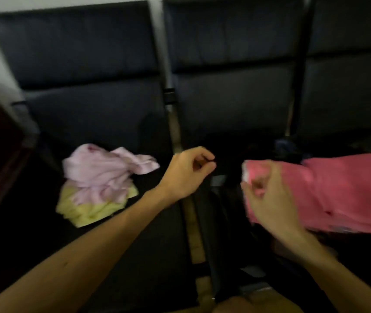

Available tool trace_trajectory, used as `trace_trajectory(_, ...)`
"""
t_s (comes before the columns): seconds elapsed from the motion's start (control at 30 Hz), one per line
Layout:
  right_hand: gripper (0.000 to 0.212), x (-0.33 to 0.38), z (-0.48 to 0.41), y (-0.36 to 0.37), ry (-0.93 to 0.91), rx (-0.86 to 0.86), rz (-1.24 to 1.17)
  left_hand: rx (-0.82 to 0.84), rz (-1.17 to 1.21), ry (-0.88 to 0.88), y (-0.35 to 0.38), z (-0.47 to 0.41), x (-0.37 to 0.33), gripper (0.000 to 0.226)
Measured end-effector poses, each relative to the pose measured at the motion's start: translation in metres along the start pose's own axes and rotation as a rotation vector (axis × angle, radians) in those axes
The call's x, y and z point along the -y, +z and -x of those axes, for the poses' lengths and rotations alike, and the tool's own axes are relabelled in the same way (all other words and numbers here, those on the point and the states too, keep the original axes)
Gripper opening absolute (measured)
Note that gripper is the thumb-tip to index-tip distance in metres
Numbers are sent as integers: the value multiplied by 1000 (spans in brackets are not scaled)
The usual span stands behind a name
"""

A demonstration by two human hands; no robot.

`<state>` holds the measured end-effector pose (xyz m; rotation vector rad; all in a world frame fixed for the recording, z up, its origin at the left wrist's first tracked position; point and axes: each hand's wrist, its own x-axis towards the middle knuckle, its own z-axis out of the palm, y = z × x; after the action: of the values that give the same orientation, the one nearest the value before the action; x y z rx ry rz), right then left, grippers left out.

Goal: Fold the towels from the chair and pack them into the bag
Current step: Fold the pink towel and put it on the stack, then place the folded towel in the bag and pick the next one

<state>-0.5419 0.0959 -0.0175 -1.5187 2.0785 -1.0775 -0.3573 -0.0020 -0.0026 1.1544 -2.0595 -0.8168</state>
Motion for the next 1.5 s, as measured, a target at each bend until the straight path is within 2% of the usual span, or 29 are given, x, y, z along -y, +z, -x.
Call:
trace_trajectory(0.13, 45, 41, 50, 104, -30, 225, -19, -66, -137, -282, -72, 96, 92, 6)
trace_trajectory(0.27, 12, 81, 66, 192, 71, 511, 37, -122, -124, -521, -109, 157, 173, 3)
trace_trajectory(0.4, 7, 111, 58, 269, 126, 623, 37, -188, -88, -666, -124, 172, 233, 3)
trace_trajectory(0.53, 8, 121, 36, 324, 157, 597, 65, -234, -87, -653, -120, 144, 264, 15)
trace_trajectory(0.67, 18, 120, 11, 372, 70, 515, 293, -288, -132, -613, -109, 114, 295, 17)
trace_trajectory(0.73, 24, 119, 2, 385, 36, 510, 333, -264, -184, -567, -103, 105, 303, 17)
trace_trajectory(0.87, 24, 110, -12, 414, -39, 551, 433, -108, -344, -508, -97, 92, 325, 15)
trace_trajectory(1.03, 15, 105, -17, 424, -118, 544, 436, -91, -350, -495, -94, 92, 334, 12)
trace_trajectory(1.13, 17, 105, -16, 419, -125, 569, 420, -64, -383, -464, -91, 93, 330, 14)
trace_trajectory(1.23, 19, 108, -15, 413, -87, 617, 449, -37, -513, -528, -91, 91, 324, 20)
trace_trajectory(1.3, 20, 109, -16, 409, -78, 664, 464, -35, -510, -579, -90, 89, 320, 23)
trace_trajectory(1.4, 24, 106, -19, 404, -37, 713, 398, -33, -529, -571, -98, 86, 308, 20)
trace_trajectory(1.5, 14, 114, -19, 392, -13, 699, 202, -84, -410, -487, -112, 85, 292, 21)
